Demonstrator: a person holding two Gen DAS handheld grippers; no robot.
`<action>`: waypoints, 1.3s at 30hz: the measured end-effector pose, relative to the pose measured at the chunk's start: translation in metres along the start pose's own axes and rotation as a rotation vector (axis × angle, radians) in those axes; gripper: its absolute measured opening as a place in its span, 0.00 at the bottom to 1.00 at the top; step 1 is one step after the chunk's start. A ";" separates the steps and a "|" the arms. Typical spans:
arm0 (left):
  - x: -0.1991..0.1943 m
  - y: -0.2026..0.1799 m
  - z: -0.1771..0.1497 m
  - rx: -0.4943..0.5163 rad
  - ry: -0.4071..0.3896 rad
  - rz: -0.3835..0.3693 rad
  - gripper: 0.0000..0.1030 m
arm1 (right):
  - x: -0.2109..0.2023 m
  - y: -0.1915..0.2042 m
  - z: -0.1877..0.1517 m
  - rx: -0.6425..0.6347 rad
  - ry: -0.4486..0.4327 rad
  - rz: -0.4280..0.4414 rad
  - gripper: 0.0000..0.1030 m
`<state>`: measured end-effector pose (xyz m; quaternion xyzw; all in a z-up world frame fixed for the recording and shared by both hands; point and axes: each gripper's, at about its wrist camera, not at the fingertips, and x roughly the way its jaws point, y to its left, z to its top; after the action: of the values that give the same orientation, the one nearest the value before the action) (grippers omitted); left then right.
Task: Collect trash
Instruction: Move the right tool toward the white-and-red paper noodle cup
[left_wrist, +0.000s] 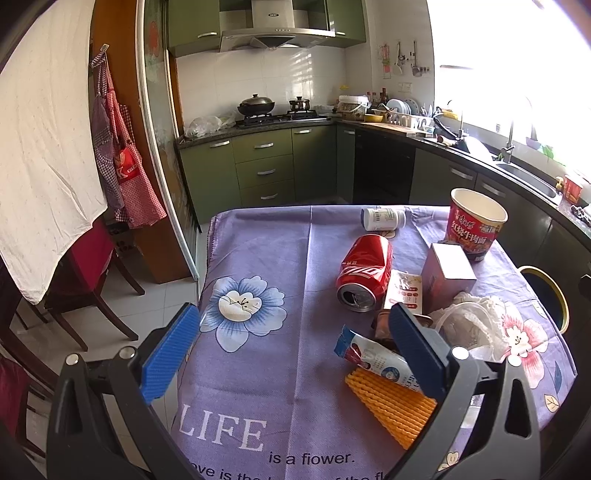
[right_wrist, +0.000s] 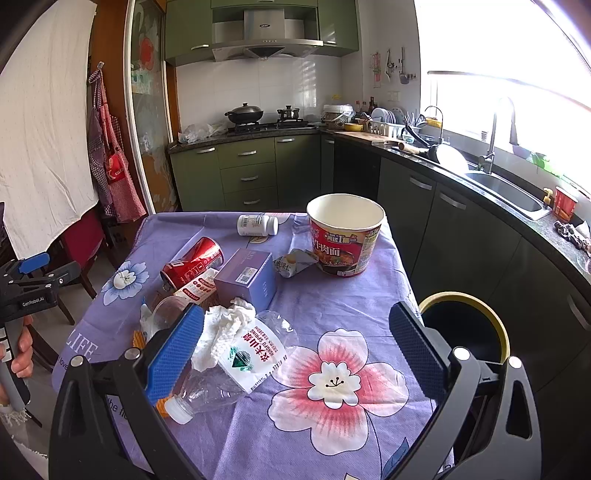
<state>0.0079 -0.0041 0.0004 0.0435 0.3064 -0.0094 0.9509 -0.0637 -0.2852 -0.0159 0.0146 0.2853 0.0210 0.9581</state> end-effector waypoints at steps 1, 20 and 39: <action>0.000 0.000 0.000 0.000 0.001 0.000 0.95 | 0.001 0.000 0.000 -0.001 0.000 0.000 0.96; 0.001 -0.001 -0.002 0.008 0.002 -0.005 0.95 | 0.002 0.000 0.001 0.006 0.000 -0.006 0.96; 0.002 -0.006 -0.002 0.010 0.002 -0.005 0.95 | 0.003 -0.001 0.001 0.008 -0.001 -0.005 0.96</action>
<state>0.0077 -0.0097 -0.0026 0.0473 0.3073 -0.0134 0.9503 -0.0608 -0.2860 -0.0167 0.0178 0.2851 0.0174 0.9582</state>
